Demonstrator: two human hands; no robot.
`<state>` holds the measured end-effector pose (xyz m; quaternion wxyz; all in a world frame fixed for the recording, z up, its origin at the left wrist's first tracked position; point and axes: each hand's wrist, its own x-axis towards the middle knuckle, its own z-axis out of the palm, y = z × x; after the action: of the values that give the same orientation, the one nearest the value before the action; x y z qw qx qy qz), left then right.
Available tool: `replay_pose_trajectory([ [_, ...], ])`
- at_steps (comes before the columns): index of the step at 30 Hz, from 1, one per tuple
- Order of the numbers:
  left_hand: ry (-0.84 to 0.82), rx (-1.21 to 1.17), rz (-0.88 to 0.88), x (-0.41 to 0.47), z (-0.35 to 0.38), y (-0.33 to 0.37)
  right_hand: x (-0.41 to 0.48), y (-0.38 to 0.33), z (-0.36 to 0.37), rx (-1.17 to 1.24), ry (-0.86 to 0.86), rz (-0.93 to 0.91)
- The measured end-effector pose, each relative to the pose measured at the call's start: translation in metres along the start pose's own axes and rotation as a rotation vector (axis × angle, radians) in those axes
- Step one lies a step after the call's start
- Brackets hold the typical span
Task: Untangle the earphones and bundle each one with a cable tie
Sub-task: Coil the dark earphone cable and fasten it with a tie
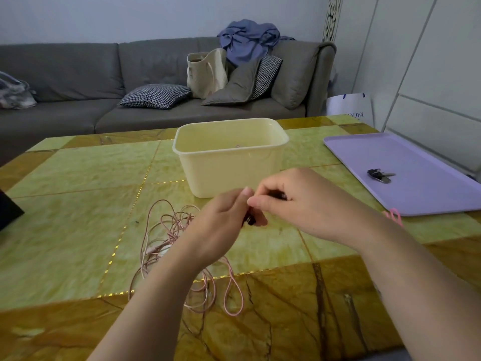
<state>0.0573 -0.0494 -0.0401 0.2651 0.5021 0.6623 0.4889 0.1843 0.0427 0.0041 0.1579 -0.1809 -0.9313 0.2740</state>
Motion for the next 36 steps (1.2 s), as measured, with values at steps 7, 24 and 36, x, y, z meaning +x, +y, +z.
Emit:
replay_pose_trajectory([
  [7,-0.164,-0.401,-0.118,-0.005,0.000,0.009,0.005,0.024,0.002,0.339,0.173,-0.003],
  [24,-0.351,-0.972,-0.206,-0.003,-0.014,-0.001,0.002,0.016,0.021,0.370,-0.033,0.027],
  [36,-0.284,-0.854,-0.207,-0.004,-0.005,0.003,-0.003,0.028,-0.001,0.237,-0.044,0.044],
])
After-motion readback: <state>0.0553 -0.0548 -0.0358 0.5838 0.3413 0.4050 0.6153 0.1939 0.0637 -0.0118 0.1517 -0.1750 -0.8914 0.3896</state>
